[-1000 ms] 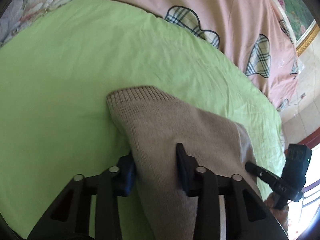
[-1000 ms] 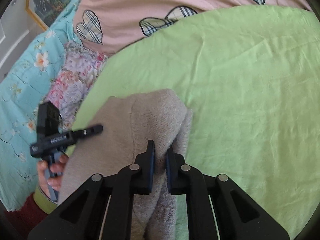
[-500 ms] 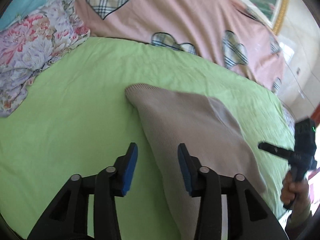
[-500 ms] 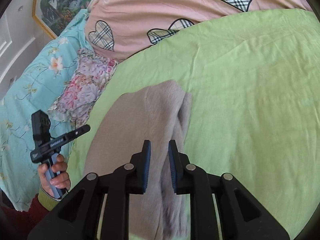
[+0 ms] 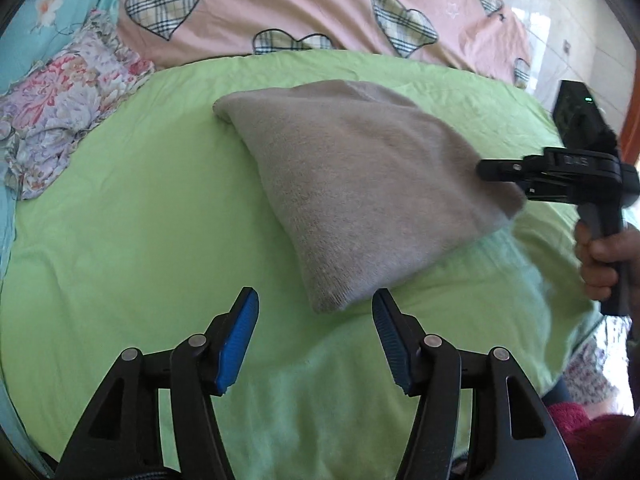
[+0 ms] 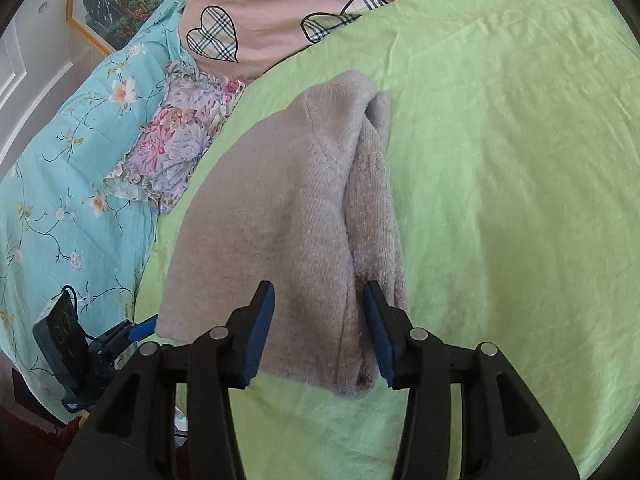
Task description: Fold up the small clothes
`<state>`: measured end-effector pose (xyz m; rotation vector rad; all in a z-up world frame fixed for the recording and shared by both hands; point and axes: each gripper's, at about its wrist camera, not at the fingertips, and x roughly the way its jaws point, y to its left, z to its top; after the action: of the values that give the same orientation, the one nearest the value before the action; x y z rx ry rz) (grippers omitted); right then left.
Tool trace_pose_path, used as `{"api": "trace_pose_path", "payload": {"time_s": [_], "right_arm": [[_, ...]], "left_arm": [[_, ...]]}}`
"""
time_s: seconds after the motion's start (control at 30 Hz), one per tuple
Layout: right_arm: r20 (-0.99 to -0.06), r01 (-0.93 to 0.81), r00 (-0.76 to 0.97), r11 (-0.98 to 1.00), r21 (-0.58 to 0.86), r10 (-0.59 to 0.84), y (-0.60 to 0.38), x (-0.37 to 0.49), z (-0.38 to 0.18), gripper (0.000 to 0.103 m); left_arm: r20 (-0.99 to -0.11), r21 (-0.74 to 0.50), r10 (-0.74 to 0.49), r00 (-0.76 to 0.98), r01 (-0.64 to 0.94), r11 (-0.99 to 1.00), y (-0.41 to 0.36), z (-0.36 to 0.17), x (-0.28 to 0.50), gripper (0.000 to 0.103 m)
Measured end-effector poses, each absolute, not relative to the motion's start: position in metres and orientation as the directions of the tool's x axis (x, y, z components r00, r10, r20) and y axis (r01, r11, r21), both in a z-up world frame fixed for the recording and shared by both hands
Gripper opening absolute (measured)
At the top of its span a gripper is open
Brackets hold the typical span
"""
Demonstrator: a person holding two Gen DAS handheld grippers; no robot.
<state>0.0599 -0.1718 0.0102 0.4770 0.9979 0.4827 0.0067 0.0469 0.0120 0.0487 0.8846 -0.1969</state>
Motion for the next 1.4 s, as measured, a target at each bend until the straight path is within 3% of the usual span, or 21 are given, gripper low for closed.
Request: {"api": "trace_pose_path", "payload": {"time_s": [0.1, 0.17, 0.23, 0.27, 0.37, 0.5, 0.57, 0.6, 0.63, 0.8, 1.03, 1.4], "right_arm": [[-0.661, -0.179, 0.461, 0.791, 0.585, 0.592, -0.168, 0.063, 0.011, 0.046], [-0.662, -0.180, 0.450, 0.788, 0.589, 0.599, -0.165, 0.069, 0.006, 0.040], [-0.656, -0.173, 0.447, 0.778, 0.604, 0.608, -0.165, 0.073, 0.003, 0.014], [-0.645, -0.173, 0.444, 0.766, 0.620, 0.622, -0.166, 0.076, 0.003, 0.012], [-0.607, -0.193, 0.443, 0.732, 0.654, 0.660, -0.170, 0.082, 0.006, 0.013], [-0.594, -0.142, 0.429, 0.700, 0.700, 0.681, -0.179, 0.097, -0.005, 0.027], [-0.574, -0.135, 0.409, 0.670, 0.730, 0.709, -0.179, 0.103, -0.012, 0.028], [-0.573, -0.138, 0.407, 0.668, 0.731, 0.712, -0.177, 0.105, -0.012, 0.023], [-0.577, -0.145, 0.413, 0.677, 0.722, 0.704, -0.176, 0.105, -0.009, 0.012], [-0.479, -0.287, 0.558, 0.699, 0.655, 0.678, -0.187, 0.081, 0.067, 0.012], [-0.687, -0.214, 0.464, 0.823, 0.526, 0.560, -0.185, 0.100, 0.013, 0.012], [-0.737, -0.254, 0.482, 0.881, 0.400, 0.474, -0.168, 0.097, -0.007, 0.013]], "left_arm": [[-0.774, -0.049, -0.119, 0.622, 0.129, 0.990, 0.050, 0.004, 0.018, 0.059], [-0.789, -0.058, -0.103, 0.606, 0.093, 0.994, 0.052, -0.003, 0.023, 0.052], [-0.795, -0.118, -0.132, 0.592, 0.062, 0.991, 0.059, -0.006, 0.026, 0.045], [-0.791, -0.146, -0.147, 0.594, 0.050, 0.988, 0.060, -0.004, 0.023, 0.040], [-0.787, -0.099, -0.112, 0.607, 0.056, 0.994, 0.054, -0.002, 0.021, 0.039], [-0.780, -0.083, -0.099, 0.618, 0.055, 0.995, 0.050, 0.002, 0.018, 0.036], [-0.788, -0.090, -0.104, 0.607, 0.054, 0.995, 0.051, -0.002, 0.020, 0.030], [-0.799, -0.098, -0.110, 0.591, 0.052, 0.994, 0.052, -0.005, 0.022, 0.024], [-0.805, -0.108, -0.117, 0.581, 0.050, 0.993, 0.054, -0.006, 0.023, 0.022], [-0.803, -0.110, -0.133, 0.581, 0.074, 0.991, 0.046, 0.004, 0.020, 0.010], [-0.844, -0.200, -0.187, 0.503, 0.028, 0.979, 0.051, -0.009, 0.028, 0.008], [-0.852, -0.196, -0.204, 0.481, 0.068, 0.978, 0.050, -0.010, 0.022, 0.007]]}}
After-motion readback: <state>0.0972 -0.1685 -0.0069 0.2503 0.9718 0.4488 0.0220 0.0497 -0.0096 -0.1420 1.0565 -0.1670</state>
